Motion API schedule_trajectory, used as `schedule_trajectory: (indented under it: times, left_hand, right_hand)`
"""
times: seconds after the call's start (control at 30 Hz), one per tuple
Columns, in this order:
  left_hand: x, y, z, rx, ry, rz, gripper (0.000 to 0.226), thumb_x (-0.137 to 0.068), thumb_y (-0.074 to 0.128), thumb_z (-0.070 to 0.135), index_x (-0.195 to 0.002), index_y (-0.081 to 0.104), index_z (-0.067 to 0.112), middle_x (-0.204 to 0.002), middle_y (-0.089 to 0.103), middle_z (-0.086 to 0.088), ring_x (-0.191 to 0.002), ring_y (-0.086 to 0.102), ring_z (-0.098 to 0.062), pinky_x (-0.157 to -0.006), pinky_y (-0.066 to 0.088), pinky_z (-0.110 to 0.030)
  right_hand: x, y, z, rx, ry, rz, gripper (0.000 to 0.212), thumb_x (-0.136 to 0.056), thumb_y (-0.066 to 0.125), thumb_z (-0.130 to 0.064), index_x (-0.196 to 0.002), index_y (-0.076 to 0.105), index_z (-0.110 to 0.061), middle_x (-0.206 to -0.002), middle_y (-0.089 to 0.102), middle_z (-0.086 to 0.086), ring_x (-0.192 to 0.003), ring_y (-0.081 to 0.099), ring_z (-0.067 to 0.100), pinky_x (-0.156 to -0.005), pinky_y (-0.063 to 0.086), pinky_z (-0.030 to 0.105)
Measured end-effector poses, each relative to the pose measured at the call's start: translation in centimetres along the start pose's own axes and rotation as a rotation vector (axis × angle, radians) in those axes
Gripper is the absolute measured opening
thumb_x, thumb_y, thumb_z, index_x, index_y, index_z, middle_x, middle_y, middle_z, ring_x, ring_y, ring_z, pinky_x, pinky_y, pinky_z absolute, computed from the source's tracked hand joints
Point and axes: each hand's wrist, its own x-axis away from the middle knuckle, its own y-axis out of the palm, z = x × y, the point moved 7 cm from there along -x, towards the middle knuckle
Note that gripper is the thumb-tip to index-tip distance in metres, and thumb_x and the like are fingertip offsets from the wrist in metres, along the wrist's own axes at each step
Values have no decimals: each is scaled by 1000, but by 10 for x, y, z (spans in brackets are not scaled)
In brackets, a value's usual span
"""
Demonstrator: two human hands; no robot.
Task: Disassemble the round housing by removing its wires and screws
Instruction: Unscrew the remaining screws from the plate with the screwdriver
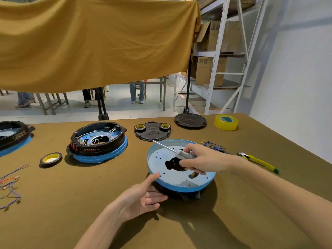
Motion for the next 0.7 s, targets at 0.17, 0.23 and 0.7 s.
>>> schedule_trajectory:
  times: [0.17,0.23,0.7]
  left_hand:
    - [-3,-2,14,-69,102,129,76,-53,85,61,-104,62,9,-103,77,-11,-98,75,-19,-64,62,-26]
    - [-5,-4,16,-122,110,140,76,-50,82,65,-101,64,12,-103,78,-10,-98,75,-19,-65,62,-27]
    - [-23,-20,20,-260,170,128,86,-52,77,74,-109,79,9,-104,81,-6,-54,52,-6,-54,52,-21]
  right_hand:
    - [8,-23,7,-11,-48,113,26,-95,70,-26,-118,59,-20,-91,60,-2,-58,54,6,-54,45,20]
    - [9,-33,6,72,-90,186,32,-90,76,-30,-119,67,-21,-101,60,-7,-69,60,6,-60,49,17]
    - [26,-67,-17,-52,-388,529,30,-79,87,-29,-94,62,-22,-78,68,-5,-61,71,15,-50,52,19]
